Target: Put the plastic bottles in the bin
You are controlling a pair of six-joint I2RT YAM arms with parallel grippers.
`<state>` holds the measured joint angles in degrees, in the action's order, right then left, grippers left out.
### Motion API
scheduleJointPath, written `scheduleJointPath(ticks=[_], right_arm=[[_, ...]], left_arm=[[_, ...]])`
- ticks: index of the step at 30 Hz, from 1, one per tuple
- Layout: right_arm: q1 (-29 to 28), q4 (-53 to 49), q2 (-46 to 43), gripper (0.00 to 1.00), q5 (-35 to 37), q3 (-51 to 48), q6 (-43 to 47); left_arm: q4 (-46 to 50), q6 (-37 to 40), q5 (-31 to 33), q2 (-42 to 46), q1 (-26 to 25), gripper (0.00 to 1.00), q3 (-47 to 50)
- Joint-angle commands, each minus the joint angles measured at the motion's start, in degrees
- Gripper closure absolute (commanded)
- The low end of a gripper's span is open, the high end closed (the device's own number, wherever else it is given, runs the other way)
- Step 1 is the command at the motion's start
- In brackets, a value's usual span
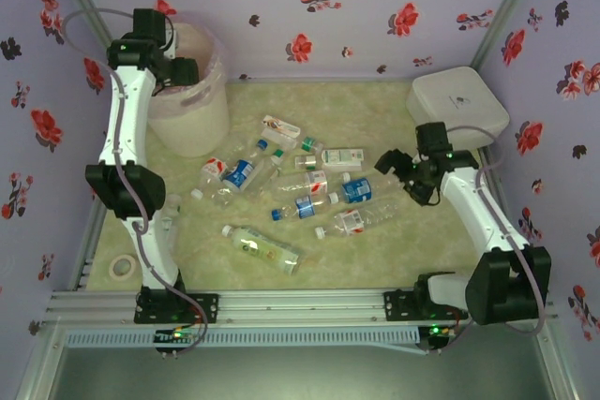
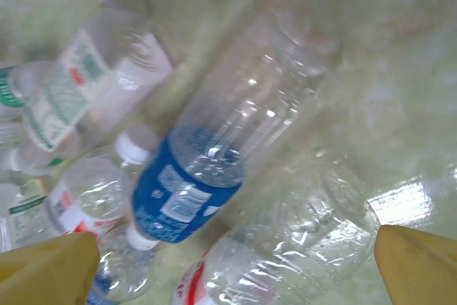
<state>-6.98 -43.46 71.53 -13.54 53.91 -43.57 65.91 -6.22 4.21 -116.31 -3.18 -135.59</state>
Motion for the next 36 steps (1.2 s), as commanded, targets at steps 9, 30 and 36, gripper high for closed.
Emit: scheduleJointPath(ticks=[9,30,36], right_arm=[[-6.26,11.91,-4.08,0.01,5.08,-11.60,-19.70],[-9.33,19.35,-5.54,0.13,2.55,-23.52,-27.37],[-12.50,11.36,-3.31,0.29,5.42,-16.52,-21.67]], left_arm=[[0.36,2.20,0.45,5.81,-0.48,0.00,-2.68],[-9.62,1.25,-11.77,19.74,-22.05,0.00,23.63],[-15.98,-2.76,-14.45,22.23,-27.12,0.00,33.25]])
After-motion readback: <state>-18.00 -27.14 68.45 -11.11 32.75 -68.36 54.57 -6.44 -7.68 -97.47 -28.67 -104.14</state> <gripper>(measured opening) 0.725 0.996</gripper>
